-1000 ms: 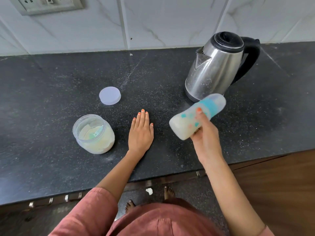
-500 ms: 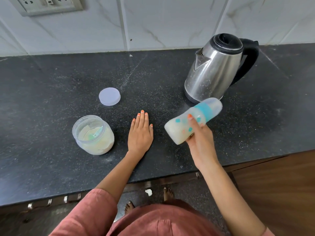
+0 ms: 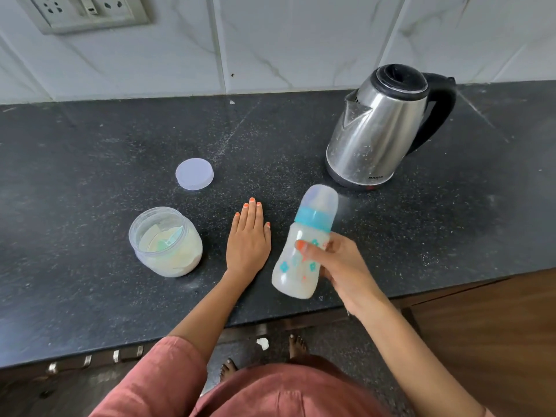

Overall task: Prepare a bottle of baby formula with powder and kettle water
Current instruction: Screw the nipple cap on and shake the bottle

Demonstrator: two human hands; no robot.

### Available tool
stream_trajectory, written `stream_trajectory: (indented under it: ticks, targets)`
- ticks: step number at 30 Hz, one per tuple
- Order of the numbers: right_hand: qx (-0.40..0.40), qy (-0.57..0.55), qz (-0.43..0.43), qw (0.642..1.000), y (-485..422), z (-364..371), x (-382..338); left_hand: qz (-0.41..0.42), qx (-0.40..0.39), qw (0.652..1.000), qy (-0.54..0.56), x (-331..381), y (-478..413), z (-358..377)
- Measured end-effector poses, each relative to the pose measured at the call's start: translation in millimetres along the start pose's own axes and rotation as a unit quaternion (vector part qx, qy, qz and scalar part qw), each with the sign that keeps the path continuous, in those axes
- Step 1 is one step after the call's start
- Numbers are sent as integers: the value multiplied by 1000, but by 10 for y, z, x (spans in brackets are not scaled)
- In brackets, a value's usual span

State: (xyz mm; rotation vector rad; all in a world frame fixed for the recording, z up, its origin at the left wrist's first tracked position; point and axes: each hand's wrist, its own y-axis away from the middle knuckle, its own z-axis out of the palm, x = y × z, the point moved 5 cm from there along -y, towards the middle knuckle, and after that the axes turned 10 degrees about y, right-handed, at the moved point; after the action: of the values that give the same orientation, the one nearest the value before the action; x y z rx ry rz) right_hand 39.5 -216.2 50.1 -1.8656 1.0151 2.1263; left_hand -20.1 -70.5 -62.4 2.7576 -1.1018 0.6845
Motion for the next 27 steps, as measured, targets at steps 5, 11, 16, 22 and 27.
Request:
stream_trajectory:
  ticks: [5, 11, 16, 22, 27]
  targets:
    - [109, -220, -24, 969, -109, -211, -104, 2, 5, 1000, 3, 8, 12, -25]
    - [37, -27, -2, 999, -21, -75, -39, -1, -5, 1000, 2, 3, 9, -19]
    - [114, -184, -35, 976, -123, -225, -144, -2, -4, 1000, -2, 9, 14, -29]
    - [54, -57, -33, 996, -66, -64, -102, -3, -7, 1000, 1, 2, 7, -14]
    - [74, -97, -35, 992, -83, -143, -119, -3, -7, 1000, -1, 2, 13, -14]
